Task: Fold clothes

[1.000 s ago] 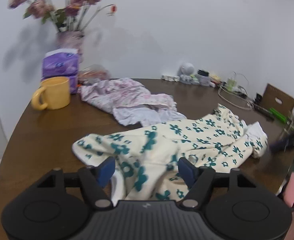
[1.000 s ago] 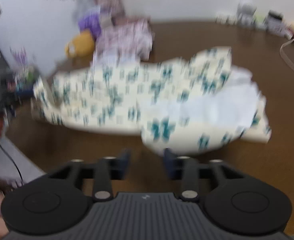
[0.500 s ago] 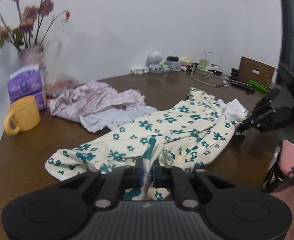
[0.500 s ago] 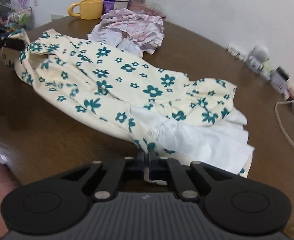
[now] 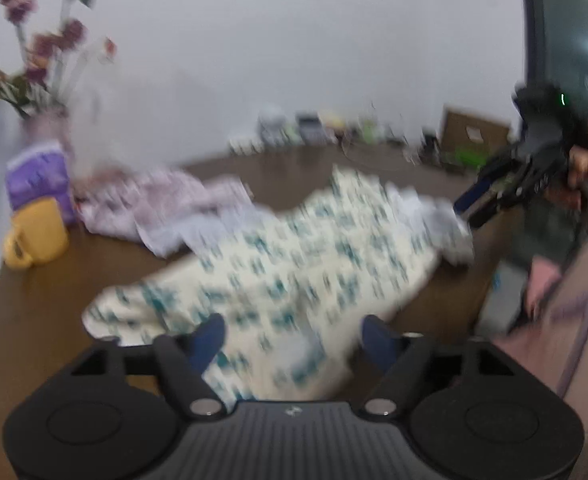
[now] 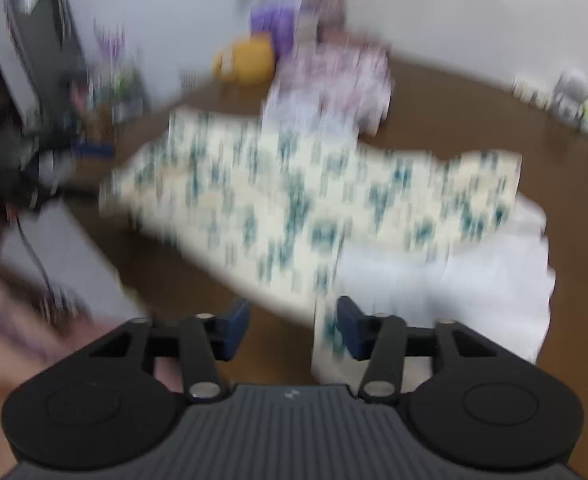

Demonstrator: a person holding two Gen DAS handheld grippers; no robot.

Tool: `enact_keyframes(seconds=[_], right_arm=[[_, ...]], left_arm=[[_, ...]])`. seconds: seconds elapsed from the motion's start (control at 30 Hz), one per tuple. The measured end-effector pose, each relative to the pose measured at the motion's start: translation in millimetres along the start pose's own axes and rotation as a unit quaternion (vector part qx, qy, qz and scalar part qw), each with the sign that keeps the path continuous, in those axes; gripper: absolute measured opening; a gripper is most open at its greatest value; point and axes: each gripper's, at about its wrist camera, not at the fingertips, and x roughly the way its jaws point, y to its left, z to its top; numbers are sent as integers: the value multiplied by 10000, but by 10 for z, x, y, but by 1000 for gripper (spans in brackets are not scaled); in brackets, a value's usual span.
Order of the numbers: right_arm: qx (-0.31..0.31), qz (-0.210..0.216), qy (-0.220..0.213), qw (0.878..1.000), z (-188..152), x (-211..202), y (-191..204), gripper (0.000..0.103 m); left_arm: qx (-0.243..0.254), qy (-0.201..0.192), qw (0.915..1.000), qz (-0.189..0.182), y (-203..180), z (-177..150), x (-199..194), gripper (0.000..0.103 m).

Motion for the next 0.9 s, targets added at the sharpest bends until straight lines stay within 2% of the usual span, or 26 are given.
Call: enact_keyframes(seconds=[0.03,0.07,0.1,0.13,0.3,0.37,0.4,0.43,0.47,0.5,0.57,0.67,0.77,0.9], right_arm=[[-1,-182,-173,9997,85,9,-27,57],[-126,-546,-192,9982,163,89,-31,57],[-291,-911,-162,9953,233,214,-16,57],[-405,-1088,-71,9932,293,347,-20,57],[-649,-1202,675,9883,418,958,-158,55],[-694,-1248,798,9865,410,1076,-211,55],[-664,-1197,808,9873,414,1098,-248,54],[-633,-1147,818,9880,417,1119,-285,48],[-603,-1096,828,9887,420,1141,-321,28],[-569,-1039,839,9894,424,1161,-358,19],[-547,-858,846,9912,454,1163,-408,7],[-623,-845,697,9920,571,1120,-444,4],[-828,-1146,334,9894,799,1073,-457,3],[-1194,-1725,-63,9777,1212,1204,-485,3]], left_arm=[[-83,21,9998,196,37,85,42,79],[-95,96,9991,408,70,161,117,79],[-25,198,9981,582,89,223,217,79],[82,310,9971,687,94,261,312,79],[348,992,9901,927,146,344,835,78],[435,1248,9860,1017,190,314,1000,78],[471,1368,9834,1091,228,289,1075,72],[505,1486,9807,1164,266,263,1149,66],[498,1572,9791,1192,302,248,1200,48],[490,1654,9775,1215,336,233,1250,28],[462,1667,9791,1070,370,244,1261,4],[569,1500,9814,1059,367,320,1219,4],[512,1372,9806,1303,488,456,1338,3],[434,1201,9784,1627,650,638,1497,3]])
